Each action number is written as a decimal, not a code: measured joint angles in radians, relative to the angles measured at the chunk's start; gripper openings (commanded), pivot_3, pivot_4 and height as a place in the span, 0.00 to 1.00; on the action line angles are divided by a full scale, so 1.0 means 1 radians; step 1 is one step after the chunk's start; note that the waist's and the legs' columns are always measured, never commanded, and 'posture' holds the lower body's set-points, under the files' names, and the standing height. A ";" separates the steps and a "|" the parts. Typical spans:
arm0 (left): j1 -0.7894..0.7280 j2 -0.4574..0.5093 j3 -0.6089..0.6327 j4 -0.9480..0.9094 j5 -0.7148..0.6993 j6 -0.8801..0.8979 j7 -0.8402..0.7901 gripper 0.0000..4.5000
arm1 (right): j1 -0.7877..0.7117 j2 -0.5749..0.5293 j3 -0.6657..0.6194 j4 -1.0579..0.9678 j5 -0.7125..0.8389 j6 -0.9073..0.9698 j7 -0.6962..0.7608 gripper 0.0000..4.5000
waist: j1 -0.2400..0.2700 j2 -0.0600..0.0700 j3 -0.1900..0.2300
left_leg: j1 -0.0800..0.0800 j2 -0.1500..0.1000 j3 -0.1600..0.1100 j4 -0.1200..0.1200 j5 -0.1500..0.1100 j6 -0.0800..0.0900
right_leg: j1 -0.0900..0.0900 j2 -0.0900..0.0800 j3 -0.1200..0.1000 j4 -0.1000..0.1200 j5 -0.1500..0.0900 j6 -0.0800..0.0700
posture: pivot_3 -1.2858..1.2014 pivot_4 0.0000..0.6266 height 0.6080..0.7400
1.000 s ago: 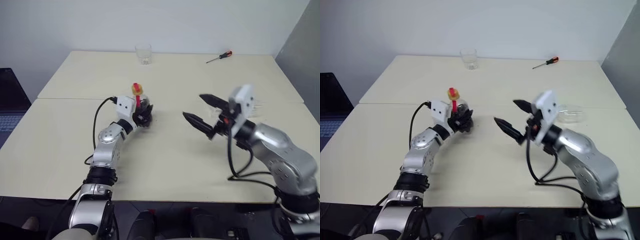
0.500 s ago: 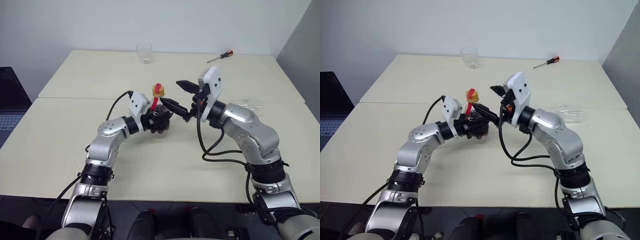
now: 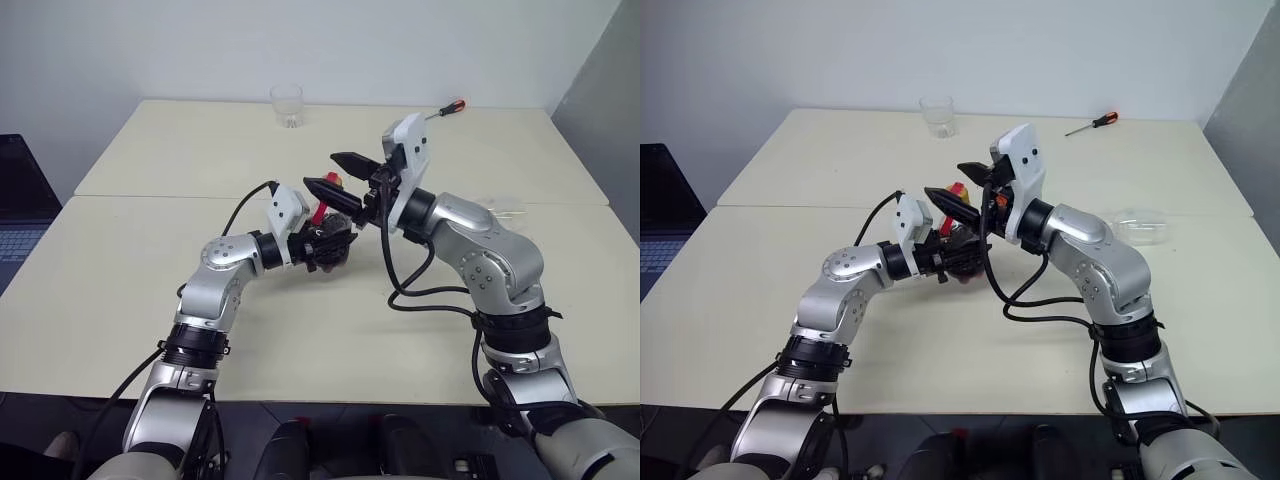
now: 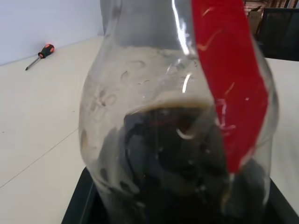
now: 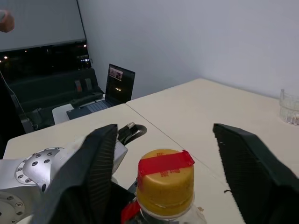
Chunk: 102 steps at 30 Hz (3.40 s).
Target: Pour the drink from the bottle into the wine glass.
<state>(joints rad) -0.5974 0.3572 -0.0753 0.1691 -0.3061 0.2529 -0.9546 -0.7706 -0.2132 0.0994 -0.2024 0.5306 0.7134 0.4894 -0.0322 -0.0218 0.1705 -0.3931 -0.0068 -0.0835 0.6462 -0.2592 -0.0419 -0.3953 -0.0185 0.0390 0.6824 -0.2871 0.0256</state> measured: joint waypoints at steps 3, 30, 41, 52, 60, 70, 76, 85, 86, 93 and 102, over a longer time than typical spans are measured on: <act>0.000 0.000 0.000 0.002 0.001 -0.001 0.000 0.45 | -0.001 0.003 0.000 0.000 0.002 0.006 0.004 0.31 | 0.000 0.000 0.000 | -0.001 0.000 0.000 0.000 0.000 0.000 | -0.001 0.000 0.000 0.000 0.000 0.000 | 0.52 0.24 1.00; -0.010 0.000 0.000 0.009 0.014 -0.022 -0.014 0.45 | -0.034 0.004 -0.020 0.024 0.042 0.078 0.032 0.66 | -0.001 0.000 0.000 | -0.007 0.000 0.002 0.001 0.000 0.000 | -0.010 0.000 0.002 0.006 0.000 0.000 | 0.52 0.24 1.00; -0.015 -0.001 0.000 0.019 0.014 -0.025 -0.018 0.45 | -0.034 0.004 -0.020 0.035 0.041 0.077 0.050 0.62 | -0.001 0.000 0.000 | -0.007 0.000 0.002 0.001 0.000 0.000 | -0.010 0.000 0.002 0.006 0.000 0.000 | 0.52 0.24 1.00; -0.016 -0.001 0.000 0.024 0.014 -0.027 -0.019 0.45 | -0.034 0.004 -0.027 0.055 0.039 0.076 0.052 0.28 | -0.001 0.000 0.000 | -0.007 0.000 0.002 0.001 0.000 0.000 | -0.010 0.000 0.002 0.006 0.000 0.000 | 0.52 0.24 1.00; 0.012 0.004 -0.004 -0.045 -0.002 -0.017 -0.038 0.45 | -0.034 -0.062 0.008 0.062 0.011 -0.026 0.208 0.28 | -0.002 0.000 0.000 | -0.007 0.000 0.002 0.001 0.000 0.000 | -0.010 0.000 0.002 0.005 0.000 0.000 | 0.52 0.24 1.00; 0.214 0.068 0.006 -0.386 -0.127 0.156 -0.034 0.45 | -0.048 -0.102 0.052 0.150 0.040 -0.182 0.585 0.28 | -0.005 0.000 0.000 | -0.006 0.001 0.002 0.001 0.000 0.000 | -0.010 0.000 0.002 0.006 0.000 0.000 | 0.52 0.24 1.00; 0.283 0.099 0.023 -0.549 -0.185 0.260 0.026 0.45 | -0.094 -0.102 0.070 0.204 0.044 -0.229 0.746 0.28 | -0.001 0.000 0.000 | -0.006 0.001 0.001 0.002 0.000 0.000 | -0.009 0.000 0.002 0.006 0.000 0.000 | 0.52 0.24 1.00; 0.283 0.107 0.020 -0.568 -0.218 0.269 0.027 0.45 | -0.114 -0.096 0.108 0.263 -0.009 -0.286 0.777 0.74 | 0.000 0.001 0.001 | -0.006 0.001 0.002 0.002 0.000 0.000 | -0.010 0.000 0.002 0.006 0.000 0.000 | 0.52 0.24 1.00; 0.281 0.108 0.020 -0.568 -0.219 0.269 0.028 0.45 | -0.114 -0.098 0.109 0.263 -0.013 -0.285 0.774 0.81 | 0.000 0.001 0.000 | -0.006 0.001 0.002 0.002 0.000 0.000 | -0.010 0.000 0.002 0.006 0.000 0.000 | 0.52 0.24 1.00; 0.234 0.099 0.021 -0.551 -0.221 0.267 0.051 0.45 | -0.042 -0.178 0.058 0.110 0.026 -0.115 0.648 0.95 | 0.003 0.000 0.001 | -0.007 0.000 0.001 0.002 0.000 0.000 | -0.009 -0.001 0.002 0.005 0.000 0.000 | 0.52 0.24 1.00; 0.174 0.068 0.009 -0.352 -0.167 0.206 0.069 0.45 | -0.013 -0.133 -0.087 -0.072 0.120 0.099 0.301 0.95 | 0.001 0.001 0.001 | -0.007 0.000 0.002 0.002 0.000 0.000 | -0.010 0.000 0.002 0.006 0.000 0.000 | 0.52 0.24 1.00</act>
<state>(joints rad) -0.4234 0.4250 -0.0660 -0.1825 -0.4731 0.4592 -0.8860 -0.7836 -0.3464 0.0121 -0.2741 0.6510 0.8121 0.7899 -0.0315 -0.0213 0.1711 -0.3996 -0.0065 -0.0819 0.6478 -0.2590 -0.0418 -0.4049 -0.0189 0.0406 0.6884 -0.2870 0.0252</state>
